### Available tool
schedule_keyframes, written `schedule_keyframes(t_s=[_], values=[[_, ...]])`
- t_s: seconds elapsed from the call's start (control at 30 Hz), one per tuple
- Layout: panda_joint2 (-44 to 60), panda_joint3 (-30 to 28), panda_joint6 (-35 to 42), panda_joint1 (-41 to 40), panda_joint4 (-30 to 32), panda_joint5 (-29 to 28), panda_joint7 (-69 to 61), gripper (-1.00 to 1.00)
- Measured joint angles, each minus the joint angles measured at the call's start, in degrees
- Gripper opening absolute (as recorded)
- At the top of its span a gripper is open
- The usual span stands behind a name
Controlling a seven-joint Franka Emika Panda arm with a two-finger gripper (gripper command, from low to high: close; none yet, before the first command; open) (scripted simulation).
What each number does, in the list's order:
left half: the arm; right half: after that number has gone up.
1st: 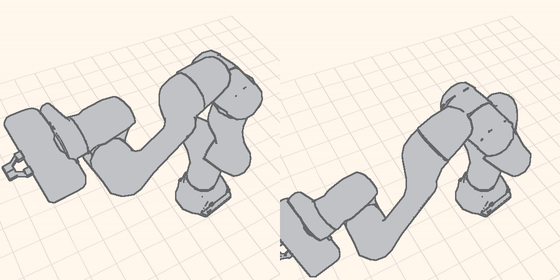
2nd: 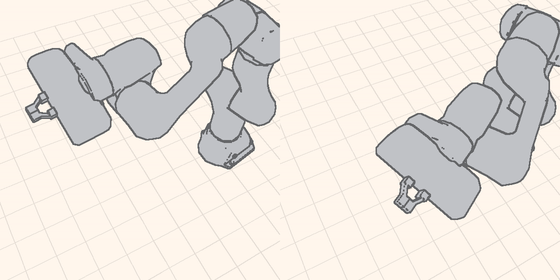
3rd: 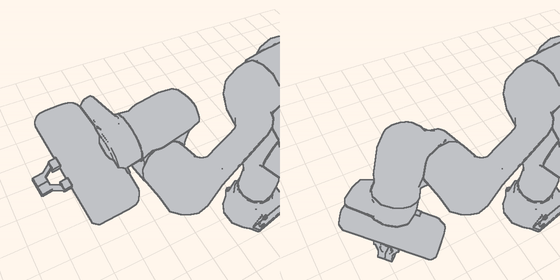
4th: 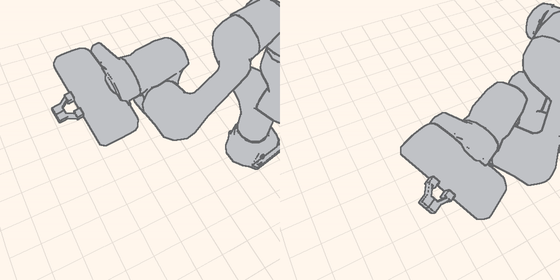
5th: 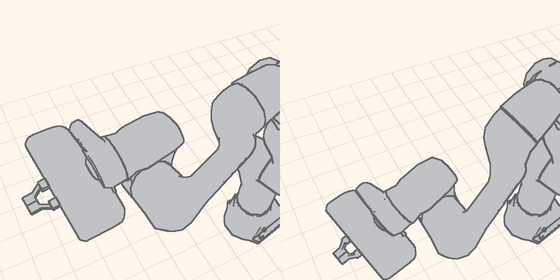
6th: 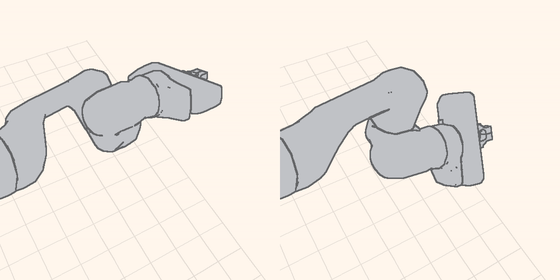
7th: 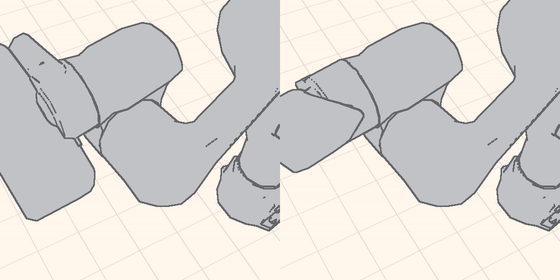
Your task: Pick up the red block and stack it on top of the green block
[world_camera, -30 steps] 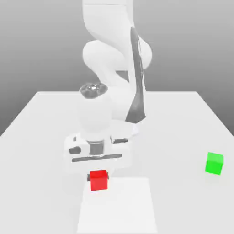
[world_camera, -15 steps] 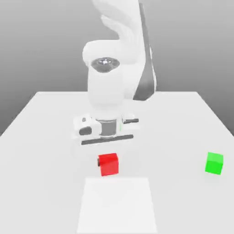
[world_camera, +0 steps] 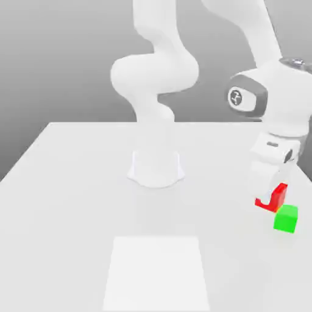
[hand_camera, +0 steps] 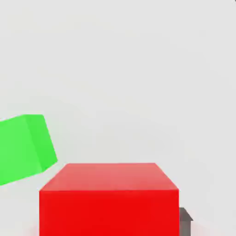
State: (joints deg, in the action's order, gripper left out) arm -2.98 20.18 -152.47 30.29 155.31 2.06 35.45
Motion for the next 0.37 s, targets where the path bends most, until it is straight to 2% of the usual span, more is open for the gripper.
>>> schedule_keyframes(t_s=[0.07, 0.23, 0.27, 0.37], values=[[1.2, 1.1, -0.2, 2.7, -1.0, -0.7, 1.3, -1.00], [10.7, -2.6, -8.3, 4.8, -1.8, -9.5, 8.0, -1.00], [12.2, -3.4, -9.6, 5.3, -1.9, -10.9, 9.0, 1.00], [12.2, -3.4, -9.6, 5.3, -1.9, -10.9, 9.0, 1.00]])
